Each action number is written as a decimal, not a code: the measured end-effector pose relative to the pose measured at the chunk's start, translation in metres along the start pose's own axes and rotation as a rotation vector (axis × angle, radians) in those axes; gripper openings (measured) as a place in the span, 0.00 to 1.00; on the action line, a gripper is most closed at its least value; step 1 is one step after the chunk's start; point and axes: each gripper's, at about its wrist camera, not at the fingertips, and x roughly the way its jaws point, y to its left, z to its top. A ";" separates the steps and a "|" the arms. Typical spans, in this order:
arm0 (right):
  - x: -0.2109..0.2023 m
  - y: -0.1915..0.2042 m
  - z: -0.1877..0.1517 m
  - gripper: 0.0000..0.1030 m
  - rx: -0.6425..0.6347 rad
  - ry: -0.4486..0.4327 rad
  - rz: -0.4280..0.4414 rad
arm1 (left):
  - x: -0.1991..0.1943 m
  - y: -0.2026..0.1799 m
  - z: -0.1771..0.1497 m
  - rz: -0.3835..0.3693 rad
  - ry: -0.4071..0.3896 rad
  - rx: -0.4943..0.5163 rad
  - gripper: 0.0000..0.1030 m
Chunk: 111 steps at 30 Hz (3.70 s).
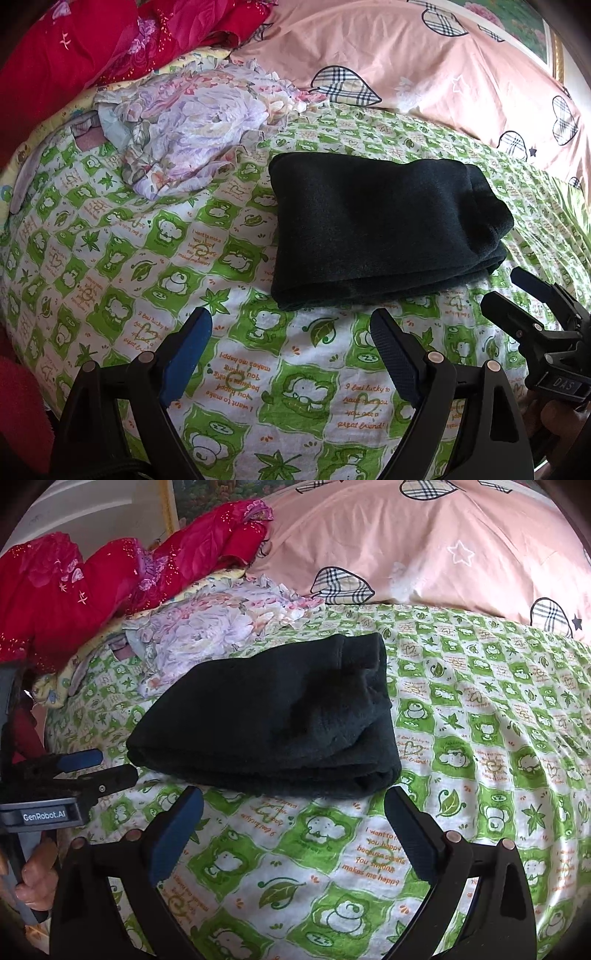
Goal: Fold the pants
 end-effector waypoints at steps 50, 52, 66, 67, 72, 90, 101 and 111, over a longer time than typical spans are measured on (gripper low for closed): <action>-0.013 0.027 0.015 0.96 -0.113 -0.008 0.008 | -0.018 -0.003 0.001 0.028 -0.059 0.035 0.86; -0.014 0.027 0.015 0.96 -0.112 -0.010 0.009 | -0.019 -0.002 0.001 0.029 -0.064 0.034 0.86; -0.016 0.030 0.018 0.96 -0.122 -0.007 0.008 | -0.020 -0.003 0.000 0.023 -0.062 0.035 0.86; -0.016 0.030 0.018 0.96 -0.121 -0.007 0.006 | -0.020 -0.003 0.000 0.023 -0.063 0.036 0.86; -0.017 0.030 0.018 0.96 -0.117 -0.009 0.005 | -0.020 -0.006 0.000 0.021 -0.061 0.045 0.86; -0.019 0.019 0.030 0.96 -0.103 -0.010 0.009 | -0.020 -0.009 0.010 0.009 -0.065 0.062 0.86; -0.018 0.011 0.041 0.96 -0.080 -0.005 0.026 | -0.011 -0.008 0.020 -0.018 -0.029 0.055 0.86; -0.016 0.009 0.049 0.96 -0.084 0.000 0.038 | -0.013 -0.009 0.032 -0.029 -0.048 0.045 0.86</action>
